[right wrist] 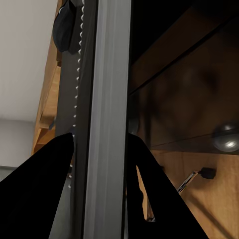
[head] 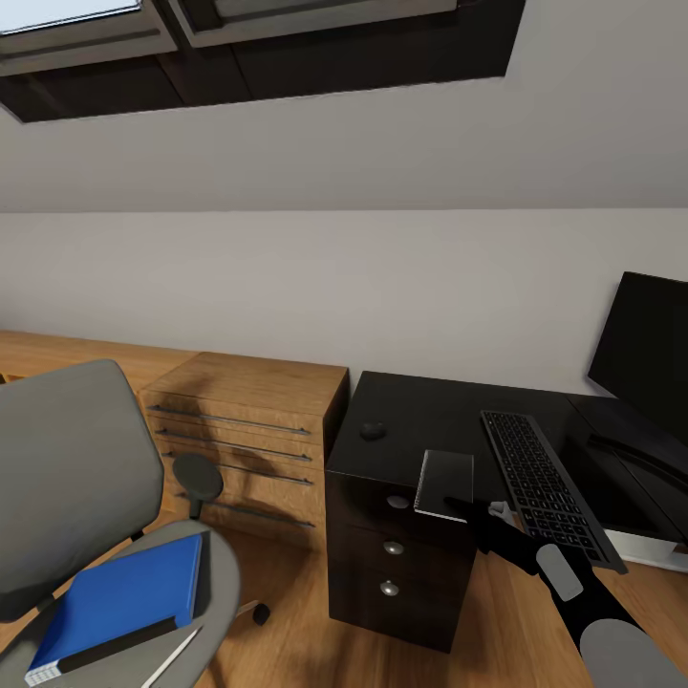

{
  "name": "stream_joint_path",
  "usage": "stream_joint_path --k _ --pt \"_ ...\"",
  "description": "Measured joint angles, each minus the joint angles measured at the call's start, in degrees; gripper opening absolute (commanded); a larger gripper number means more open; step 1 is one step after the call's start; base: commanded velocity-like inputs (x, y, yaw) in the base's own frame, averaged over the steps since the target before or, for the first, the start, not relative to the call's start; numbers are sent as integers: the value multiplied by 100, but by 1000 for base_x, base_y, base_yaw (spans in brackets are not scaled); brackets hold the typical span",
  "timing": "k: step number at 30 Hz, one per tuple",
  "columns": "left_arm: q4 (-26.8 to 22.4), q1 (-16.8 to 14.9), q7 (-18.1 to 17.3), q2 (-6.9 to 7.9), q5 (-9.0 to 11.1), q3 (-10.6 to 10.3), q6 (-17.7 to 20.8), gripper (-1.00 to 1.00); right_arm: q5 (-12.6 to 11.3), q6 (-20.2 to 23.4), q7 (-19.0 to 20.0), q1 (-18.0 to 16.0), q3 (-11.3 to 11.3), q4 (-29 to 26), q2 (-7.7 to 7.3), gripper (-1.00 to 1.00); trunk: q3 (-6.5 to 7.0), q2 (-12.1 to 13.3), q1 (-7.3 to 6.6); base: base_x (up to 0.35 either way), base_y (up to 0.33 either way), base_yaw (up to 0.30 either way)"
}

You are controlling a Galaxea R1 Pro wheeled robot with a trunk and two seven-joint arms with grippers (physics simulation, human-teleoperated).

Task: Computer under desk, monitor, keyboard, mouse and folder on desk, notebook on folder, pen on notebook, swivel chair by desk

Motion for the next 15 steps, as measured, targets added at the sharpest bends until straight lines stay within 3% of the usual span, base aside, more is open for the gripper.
stream_joint_path --k 15 --pt "0 0 0 0 0 -9 -8 100 1 1 -7 0 0 -6 0 -100 0 0 0 0 0 0"
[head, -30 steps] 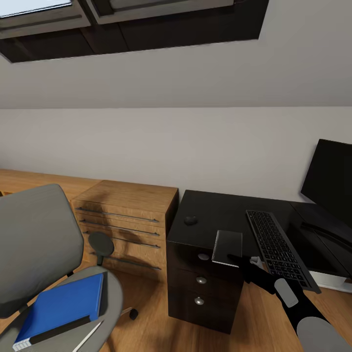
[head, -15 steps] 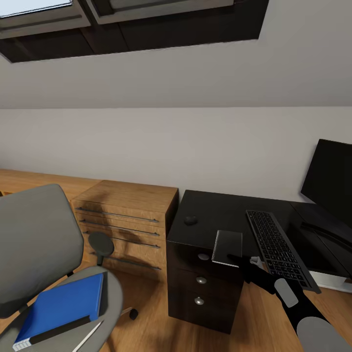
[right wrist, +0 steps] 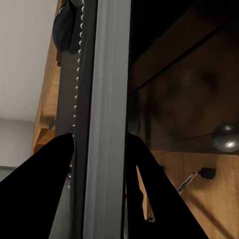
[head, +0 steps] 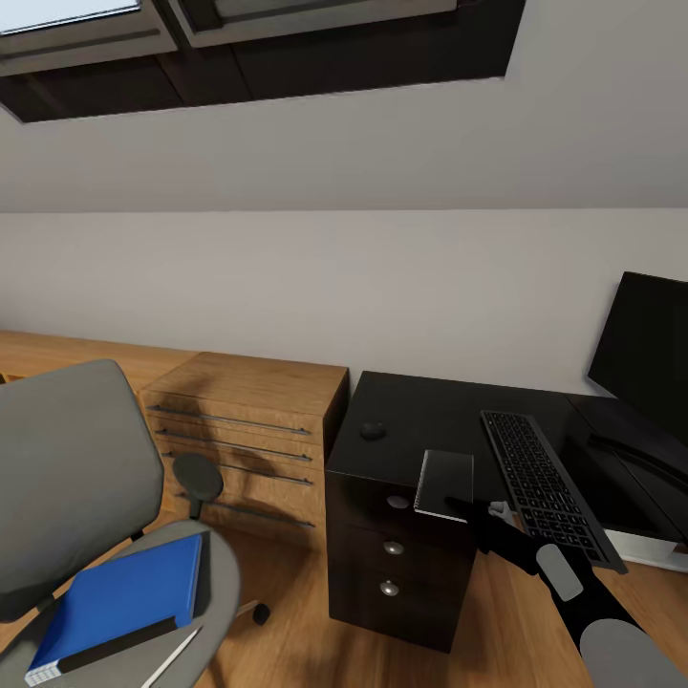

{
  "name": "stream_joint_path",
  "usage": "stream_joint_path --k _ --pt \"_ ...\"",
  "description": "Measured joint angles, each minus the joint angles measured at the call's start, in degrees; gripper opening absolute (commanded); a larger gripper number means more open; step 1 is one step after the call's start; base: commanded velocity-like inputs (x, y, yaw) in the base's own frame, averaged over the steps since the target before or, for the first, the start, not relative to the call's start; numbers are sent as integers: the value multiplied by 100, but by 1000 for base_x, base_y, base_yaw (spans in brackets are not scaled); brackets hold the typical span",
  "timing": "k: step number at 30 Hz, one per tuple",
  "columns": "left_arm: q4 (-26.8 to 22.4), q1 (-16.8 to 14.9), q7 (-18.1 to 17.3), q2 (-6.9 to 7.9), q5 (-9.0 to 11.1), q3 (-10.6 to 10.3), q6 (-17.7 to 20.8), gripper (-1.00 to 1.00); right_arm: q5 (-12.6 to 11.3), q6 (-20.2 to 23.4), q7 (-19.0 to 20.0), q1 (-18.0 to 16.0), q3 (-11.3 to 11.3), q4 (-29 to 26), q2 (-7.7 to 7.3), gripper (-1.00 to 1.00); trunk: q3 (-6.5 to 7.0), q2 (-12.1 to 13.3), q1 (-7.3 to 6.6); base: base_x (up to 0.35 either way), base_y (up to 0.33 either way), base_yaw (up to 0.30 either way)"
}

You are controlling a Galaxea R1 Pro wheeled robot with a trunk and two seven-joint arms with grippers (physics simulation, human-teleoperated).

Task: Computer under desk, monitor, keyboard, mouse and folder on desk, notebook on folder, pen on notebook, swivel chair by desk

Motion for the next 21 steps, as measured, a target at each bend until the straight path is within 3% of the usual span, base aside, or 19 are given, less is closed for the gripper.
stream_joint_path --k 3,4,21 --pt "0 0 0 0 0 0 -1 100 1 8 -4 0 0 -1 0 -100 0 0 0 0 0 0" --pt "0 0 0 0 0 0 -1 100 1 11 -5 0 0 -2 0 100 0 0 0 0 0 0" --pt "0 0 0 0 0 0 -6 100 -1 32 -14 0 0 -2 0 100 0 0 0 0 0 0"
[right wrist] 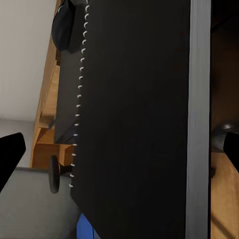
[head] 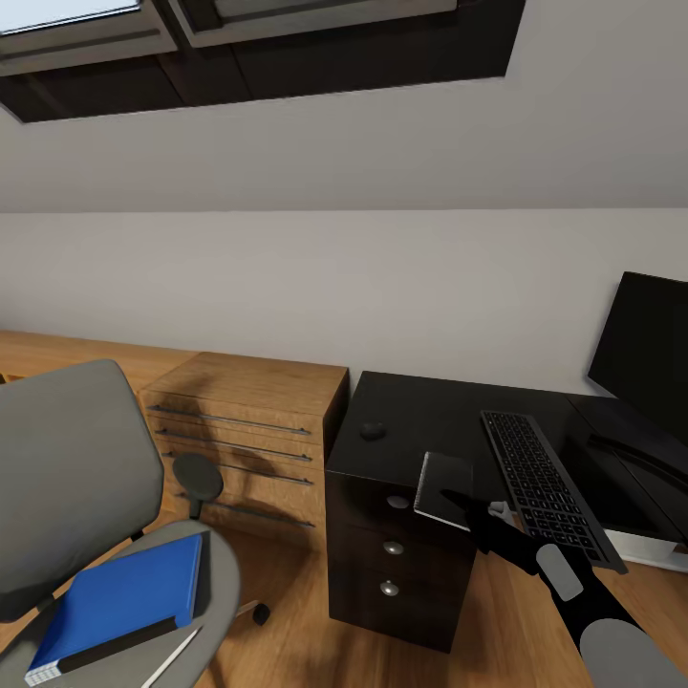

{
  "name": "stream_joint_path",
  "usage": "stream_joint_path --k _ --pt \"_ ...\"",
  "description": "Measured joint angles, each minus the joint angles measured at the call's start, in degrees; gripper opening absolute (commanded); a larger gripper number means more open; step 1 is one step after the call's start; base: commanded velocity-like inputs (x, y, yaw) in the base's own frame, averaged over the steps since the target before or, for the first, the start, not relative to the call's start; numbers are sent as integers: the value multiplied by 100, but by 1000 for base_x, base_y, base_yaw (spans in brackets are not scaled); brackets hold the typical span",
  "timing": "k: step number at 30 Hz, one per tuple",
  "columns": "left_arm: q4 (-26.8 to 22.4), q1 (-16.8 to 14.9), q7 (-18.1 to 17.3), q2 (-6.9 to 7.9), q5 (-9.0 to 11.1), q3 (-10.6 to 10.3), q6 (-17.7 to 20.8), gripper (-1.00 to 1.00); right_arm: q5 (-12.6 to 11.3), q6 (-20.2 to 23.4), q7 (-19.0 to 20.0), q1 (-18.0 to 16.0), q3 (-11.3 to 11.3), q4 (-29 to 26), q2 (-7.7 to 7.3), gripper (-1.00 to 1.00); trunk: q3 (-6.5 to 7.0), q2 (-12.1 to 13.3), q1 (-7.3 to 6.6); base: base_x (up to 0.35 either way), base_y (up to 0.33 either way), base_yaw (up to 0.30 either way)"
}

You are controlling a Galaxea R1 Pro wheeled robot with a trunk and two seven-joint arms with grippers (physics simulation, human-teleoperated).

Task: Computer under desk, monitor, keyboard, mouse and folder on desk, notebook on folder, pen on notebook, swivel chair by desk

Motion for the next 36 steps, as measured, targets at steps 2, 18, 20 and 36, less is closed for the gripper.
stream_joint_path --k 2,18,20,36 --pt "0 0 0 0 0 0 2 100 0 0 0 0 0 0 0 100 0 0 0 0 0 0" --pt "0 0 -4 0 0 0 9 100 4 -1 5 0 0 0 0 100 0 0 0 0 0 0" --pt "0 0 -6 0 0 0 11 100 6 -4 6 0 0 0 0 100 0 0 0 0 0 0" --pt "0 0 0 0 0 -5 21 100 8 -8 9 0 0 0 0 100 0 0 3 -153 0 0"
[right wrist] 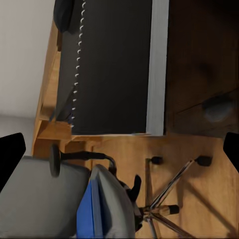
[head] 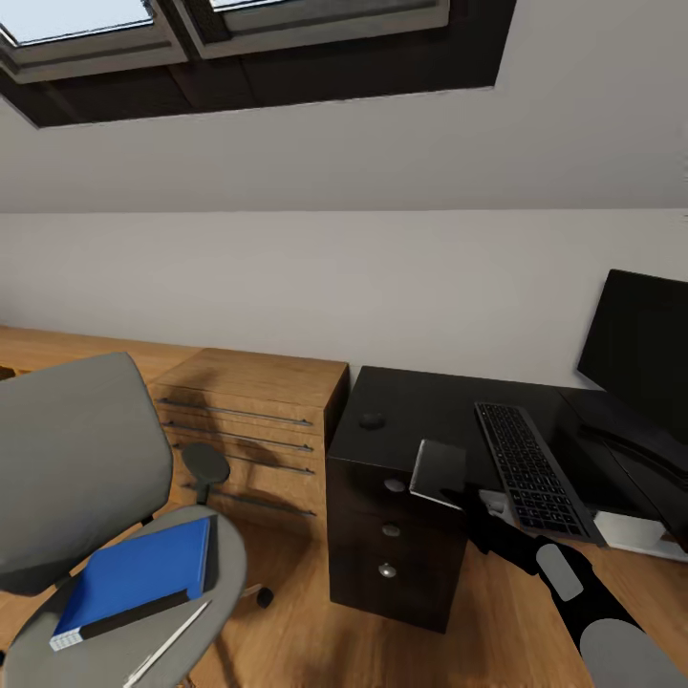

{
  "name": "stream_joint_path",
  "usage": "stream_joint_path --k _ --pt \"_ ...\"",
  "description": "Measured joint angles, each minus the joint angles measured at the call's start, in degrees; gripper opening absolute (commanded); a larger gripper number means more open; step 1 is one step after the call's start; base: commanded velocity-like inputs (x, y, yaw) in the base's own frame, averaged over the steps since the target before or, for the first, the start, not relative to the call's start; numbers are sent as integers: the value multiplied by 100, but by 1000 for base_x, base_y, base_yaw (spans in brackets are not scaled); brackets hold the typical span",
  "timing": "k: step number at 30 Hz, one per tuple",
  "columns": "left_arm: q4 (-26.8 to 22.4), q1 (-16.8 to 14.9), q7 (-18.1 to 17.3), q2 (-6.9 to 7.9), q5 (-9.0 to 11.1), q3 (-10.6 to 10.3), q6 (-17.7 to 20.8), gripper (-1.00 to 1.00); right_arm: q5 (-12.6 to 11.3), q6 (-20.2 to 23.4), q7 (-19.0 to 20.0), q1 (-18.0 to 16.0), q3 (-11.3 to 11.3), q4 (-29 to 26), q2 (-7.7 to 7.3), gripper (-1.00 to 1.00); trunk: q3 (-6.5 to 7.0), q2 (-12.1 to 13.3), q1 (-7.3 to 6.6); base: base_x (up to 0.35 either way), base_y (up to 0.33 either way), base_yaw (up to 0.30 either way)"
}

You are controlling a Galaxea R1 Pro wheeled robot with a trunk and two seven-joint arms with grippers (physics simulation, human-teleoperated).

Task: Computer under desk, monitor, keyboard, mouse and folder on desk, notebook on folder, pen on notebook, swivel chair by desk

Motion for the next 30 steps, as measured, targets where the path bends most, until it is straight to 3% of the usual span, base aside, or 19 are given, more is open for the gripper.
stream_joint_path --k 30 --pt "-2 0 0 0 0 4 -4 100 10 -11 7 0 5 0 3 100 0 0 0 -306 0 0"
